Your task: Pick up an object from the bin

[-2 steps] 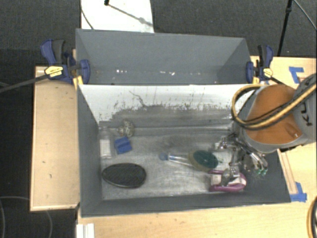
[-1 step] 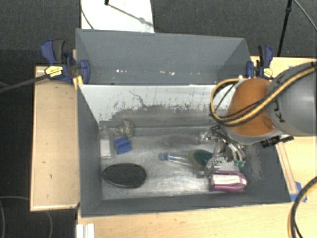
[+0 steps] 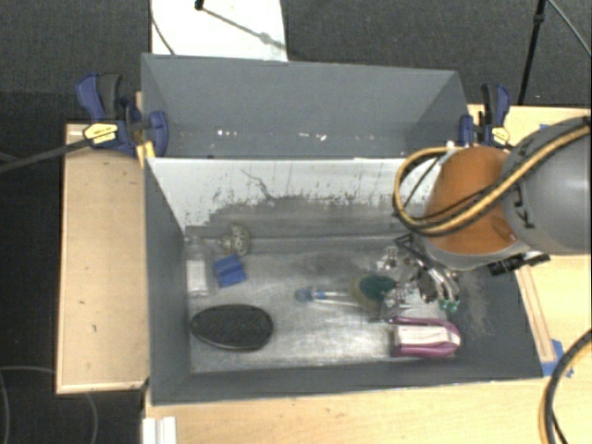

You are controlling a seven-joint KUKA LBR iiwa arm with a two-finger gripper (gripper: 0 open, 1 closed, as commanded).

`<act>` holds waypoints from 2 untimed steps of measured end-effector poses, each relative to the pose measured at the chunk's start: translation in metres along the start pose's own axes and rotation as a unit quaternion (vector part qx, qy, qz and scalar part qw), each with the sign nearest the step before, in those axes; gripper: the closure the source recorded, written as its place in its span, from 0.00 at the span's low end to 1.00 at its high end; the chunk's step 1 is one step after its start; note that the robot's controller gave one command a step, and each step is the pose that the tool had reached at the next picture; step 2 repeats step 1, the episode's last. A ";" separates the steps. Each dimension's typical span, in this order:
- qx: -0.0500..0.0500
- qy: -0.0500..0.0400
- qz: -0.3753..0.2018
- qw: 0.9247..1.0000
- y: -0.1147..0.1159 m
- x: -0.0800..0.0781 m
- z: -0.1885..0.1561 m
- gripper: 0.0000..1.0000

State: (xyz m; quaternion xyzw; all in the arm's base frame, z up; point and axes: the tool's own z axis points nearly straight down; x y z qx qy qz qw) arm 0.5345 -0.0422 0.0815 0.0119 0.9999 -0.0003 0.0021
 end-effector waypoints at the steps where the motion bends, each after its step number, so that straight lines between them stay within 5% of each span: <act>1: 0.000 -0.003 0.004 1.000 -0.016 0.002 -0.128 1.00; 2: 0.000 -0.003 0.004 1.000 -0.016 0.002 -0.128 1.00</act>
Offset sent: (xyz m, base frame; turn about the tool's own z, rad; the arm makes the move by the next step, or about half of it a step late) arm -0.0051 -0.0146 0.1230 0.0062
